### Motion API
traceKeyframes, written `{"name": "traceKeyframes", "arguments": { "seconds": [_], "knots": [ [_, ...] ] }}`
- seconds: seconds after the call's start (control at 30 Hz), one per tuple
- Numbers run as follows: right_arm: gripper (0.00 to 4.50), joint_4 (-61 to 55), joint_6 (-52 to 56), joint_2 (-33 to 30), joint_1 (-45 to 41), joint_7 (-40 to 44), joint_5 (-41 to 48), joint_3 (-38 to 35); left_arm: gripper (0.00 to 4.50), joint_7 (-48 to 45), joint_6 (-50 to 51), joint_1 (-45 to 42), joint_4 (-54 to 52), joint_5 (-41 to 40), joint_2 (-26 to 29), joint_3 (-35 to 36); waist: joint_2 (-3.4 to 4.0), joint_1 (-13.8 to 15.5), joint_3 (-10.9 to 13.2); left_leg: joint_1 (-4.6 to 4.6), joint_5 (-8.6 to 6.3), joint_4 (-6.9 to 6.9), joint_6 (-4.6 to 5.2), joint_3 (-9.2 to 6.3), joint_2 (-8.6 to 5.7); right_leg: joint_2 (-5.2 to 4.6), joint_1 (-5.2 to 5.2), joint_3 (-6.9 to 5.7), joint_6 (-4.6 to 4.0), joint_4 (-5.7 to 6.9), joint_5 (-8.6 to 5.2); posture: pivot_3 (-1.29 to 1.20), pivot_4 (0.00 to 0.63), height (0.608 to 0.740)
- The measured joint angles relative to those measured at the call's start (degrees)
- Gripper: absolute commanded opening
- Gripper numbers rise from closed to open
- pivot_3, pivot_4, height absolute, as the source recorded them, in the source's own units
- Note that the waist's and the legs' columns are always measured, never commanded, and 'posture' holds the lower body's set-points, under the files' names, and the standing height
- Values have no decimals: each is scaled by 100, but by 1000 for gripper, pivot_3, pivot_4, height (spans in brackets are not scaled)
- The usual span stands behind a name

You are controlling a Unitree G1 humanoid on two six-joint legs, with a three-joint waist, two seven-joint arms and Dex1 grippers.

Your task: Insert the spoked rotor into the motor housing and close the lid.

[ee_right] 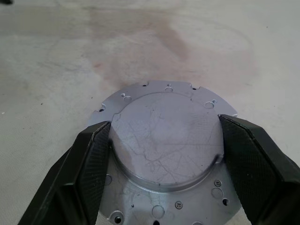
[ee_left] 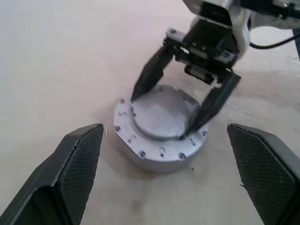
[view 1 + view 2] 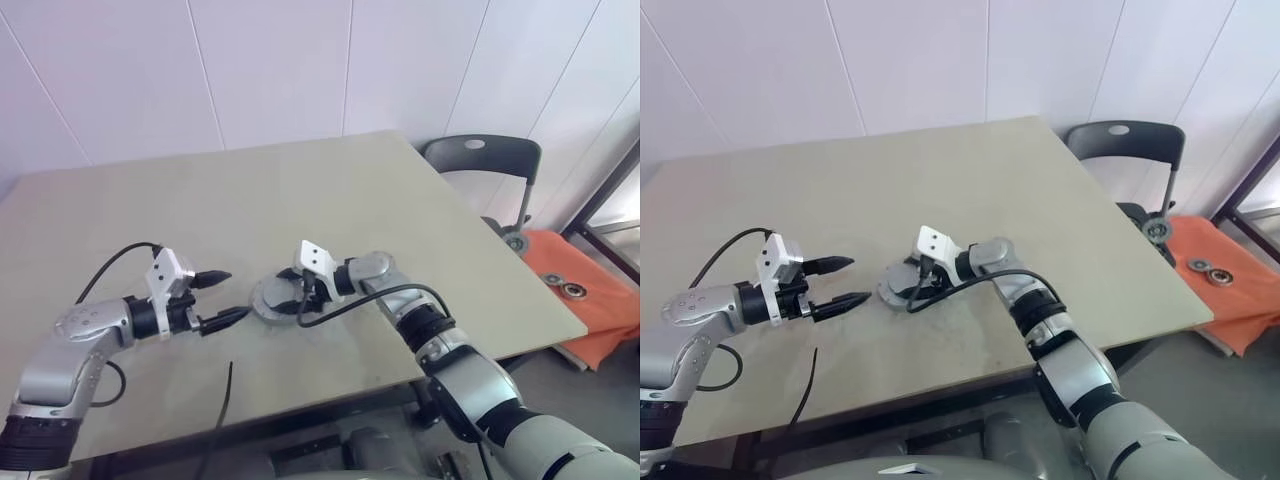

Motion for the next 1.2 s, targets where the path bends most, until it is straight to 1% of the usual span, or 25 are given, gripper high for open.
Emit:
{"name": "traceKeyframes", "arguments": {
  "seconds": [0.2,0.43,0.67,0.77,0.9,1.03,1.07,1.2],
  "knots": [
    [3218,8,0,7,-5,4,0,0,4500,226,-41,-363,216,205,-275,-204,-1,-6,-3,-1,0,-1,0,0,0,0,-1,0,1,1,1,0,0,740],
    [3218,61,-17,8,-32,17,0,-1,4500,239,8,-400,229,263,-616,-622,0,0,-7,0,0,-2,0,0,0,0,0,1,2,2,1,0,0,740],
    [3218,80,-63,10,-32,14,0,-1,4500,392,27,-396,228,290,-644,-670,-1,-1,-8,0,0,-2,0,0,0,0,-1,1,2,2,1,0,0,740],
    [3218,80,-64,10,-32,13,0,-1,3904,369,136,-393,243,267,-563,-657,0,-2,-7,0,0,-3,0,0,0,0,-2,1,2,2,0,0,0,740],
    [3218,84,-68,11,-32,6,0,-1,2558,267,156,-347,238,172,-545,-607,-1,-3,-7,0,0,-3,0,0,0,0,-2,1,1,1,0,0,0,740],
    [3218,106,-72,11,-43,0,0,-1,1118,292,169,-328,229,132,-540,-575,0,0,-7,1,0,-2,0,-1,0,0,-2,1,1,2,0,0,0,740],
    [3218,110,-73,12,-46,-2,0,-1,827,325,168,-332,229,140,-540,-576,0,-1,-7,1,0,-2,0,-1,0,0,-2,2,1,1,0,0,0,740],
    [3218,123,-74,15,-56,-9,0,-1,827,383,160,-389,238,194,-541,-584,0,-1,-7,1,0,-3,0,-1,0,0,-2,1,1,1,0,0,0,740]
  ]
}}
